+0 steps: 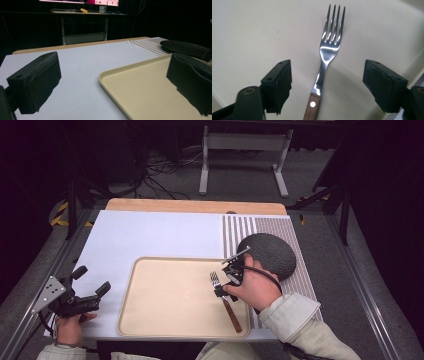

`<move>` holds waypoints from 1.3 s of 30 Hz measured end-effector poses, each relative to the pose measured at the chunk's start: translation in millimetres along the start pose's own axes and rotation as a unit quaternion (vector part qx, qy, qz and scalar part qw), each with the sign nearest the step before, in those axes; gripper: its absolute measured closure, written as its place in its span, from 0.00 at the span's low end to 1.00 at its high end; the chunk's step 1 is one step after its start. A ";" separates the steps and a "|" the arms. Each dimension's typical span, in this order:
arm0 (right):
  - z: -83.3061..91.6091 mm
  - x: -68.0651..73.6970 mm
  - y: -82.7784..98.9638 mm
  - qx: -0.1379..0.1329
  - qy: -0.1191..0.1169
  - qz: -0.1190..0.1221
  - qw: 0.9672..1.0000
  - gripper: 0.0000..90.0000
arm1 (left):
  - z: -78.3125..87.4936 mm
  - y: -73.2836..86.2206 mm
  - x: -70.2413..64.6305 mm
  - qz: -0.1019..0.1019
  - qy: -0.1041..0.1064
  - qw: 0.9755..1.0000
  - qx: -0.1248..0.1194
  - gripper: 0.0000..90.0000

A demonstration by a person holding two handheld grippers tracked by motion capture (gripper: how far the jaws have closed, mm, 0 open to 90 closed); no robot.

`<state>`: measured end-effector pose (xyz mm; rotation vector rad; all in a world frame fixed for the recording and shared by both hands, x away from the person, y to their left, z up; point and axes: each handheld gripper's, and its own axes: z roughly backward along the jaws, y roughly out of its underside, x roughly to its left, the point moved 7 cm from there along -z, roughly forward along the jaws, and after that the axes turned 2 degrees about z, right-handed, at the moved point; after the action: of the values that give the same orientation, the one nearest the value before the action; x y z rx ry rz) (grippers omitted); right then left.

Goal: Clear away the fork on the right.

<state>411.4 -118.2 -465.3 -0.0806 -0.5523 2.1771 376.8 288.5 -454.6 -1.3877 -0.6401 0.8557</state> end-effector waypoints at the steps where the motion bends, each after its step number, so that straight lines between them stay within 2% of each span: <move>1: 0.8 -0.5 -2.2 -0.010 0.000 0.013 1.000 0.20 | -0.1 0.1 -0.1 0.001 0.000 1.000 0.000 0.00; 2: 0.8 -0.5 -2.2 -0.010 0.000 0.013 1.000 0.20 | -0.1 0.1 -0.1 0.001 0.000 1.000 0.000 0.00; 3: 1.7 -1.6 -4.5 -0.020 0.002 0.031 0.999 0.19 | -0.2 0.2 0.1 0.001 0.000 1.000 0.000 0.00; 4: 3.5 -4.4 -8.3 -0.034 0.011 0.062 0.997 0.18 | -0.2 0.3 0.2 0.001 0.000 1.000 0.000 0.00; 5: 4.4 -5.9 -10.6 -0.043 0.015 0.074 0.996 0.17 | -0.3 0.2 0.1 0.001 0.000 1.000 0.000 0.00; 9: 8.0 -13.5 -20.0 -0.072 0.023 0.099 0.992 0.18 | -0.4 0.2 -0.1 0.000 0.000 1.000 0.000 0.00; 10: 9.2 -15.6 -24.6 -0.089 0.021 0.109 0.990 0.19 | -0.3 0.4 0.0 0.000 0.000 1.000 0.001 0.00; 12: 10.8 -16.6 -29.5 -0.105 0.011 0.116 0.988 0.20 | -0.2 0.5 0.2 0.000 0.001 1.000 0.002 0.00; 15: 10.3 -17.4 -35.9 -0.128 0.001 0.110 0.986 0.21 | -0.3 0.5 0.2 0.000 0.001 1.000 0.002 0.00; 20: 4.4 -12.9 -43.4 -0.149 -0.027 0.133 0.979 0.30 | -0.2 0.5 0.3 0.000 0.001 1.000 0.002 0.00; 21: 2.8 -11.4 -45.4 -0.155 -0.033 0.146 0.977 0.33 | -0.2 0.5 0.3 0.000 0.001 1.000 0.002 0.00; 22: 2.8 -11.4 -45.4 -0.155 -0.033 0.146 0.977 0.33 | -0.3 0.5 0.2 0.000 0.001 1.000 0.002 0.00; 23: 0.2 -9.7 -48.2 -0.160 -0.037 0.161 0.973 0.40 | -0.5 0.8 0.4 -0.002 0.001 1.000 0.003 0.00; 24: 0.2 -9.7 -48.2 -0.160 -0.037 0.161 0.973 0.40 | -0.5 0.8 0.4 -0.002 0.001 1.000 0.003 0.00; 26: -3.1 -7.2 -49.2 -0.158 -0.050 0.162 0.973 0.49 | -0.7 0.8 0.3 -0.001 0.001 1.000 0.003 0.00; 27: -5.5 -4.9 -50.4 -0.161 -0.058 0.172 0.970 0.52 | -0.7 0.8 0.3 -0.001 0.001 1.000 0.003 0.00; 29: -9.0 -3.2 -51.5 -0.160 -0.063 0.184 0.968 0.61 | -0.7 0.8 0.4 -0.001 0.001 1.000 0.003 0.00; 30: -11.0 -2.3 -52.3 -0.162 -0.063 0.198 0.965 0.66 | -0.6 0.8 0.4 -0.001 0.001 1.000 0.003 0.00; 31: -14.1 -2.5 -52.9 -0.158 -0.058 0.210 0.963 0.72 | -0.7 0.8 0.3 -0.001 0.001 1.000 0.003 0.00; 32: -14.1 -2.5 -52.9 -0.158 -0.058 0.210 0.963 0.72 | -0.7 0.8 0.3 -0.001 0.001 1.000 0.003 0.00; 33: -17.3 -2.1 -53.1 -0.153 -0.055 0.223 0.961 0.76 | -0.8 0.8 0.4 -0.001 0.001 1.000 0.003 0.00; 34: -20.5 -1.8 -53.0 -0.147 -0.056 0.223 0.962 0.80 | -0.9 0.8 0.4 -0.001 0.001 1.000 0.003 0.00; 37: -27.5 0.4 -54.3 -0.146 -0.055 0.229 0.961 0.94 | -0.8 0.8 0.4 -0.001 0.002 1.000 0.003 0.00; 39: -29.8 0.7 -54.4 -0.144 -0.053 0.233 0.960 0.97 | -0.6 0.8 0.3 -0.001 0.002 1.000 0.003 0.00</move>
<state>458.7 -78.2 -469.5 -0.2765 -0.9915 2.5476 377.4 288.4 -455.5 -1.3820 -0.6348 0.8515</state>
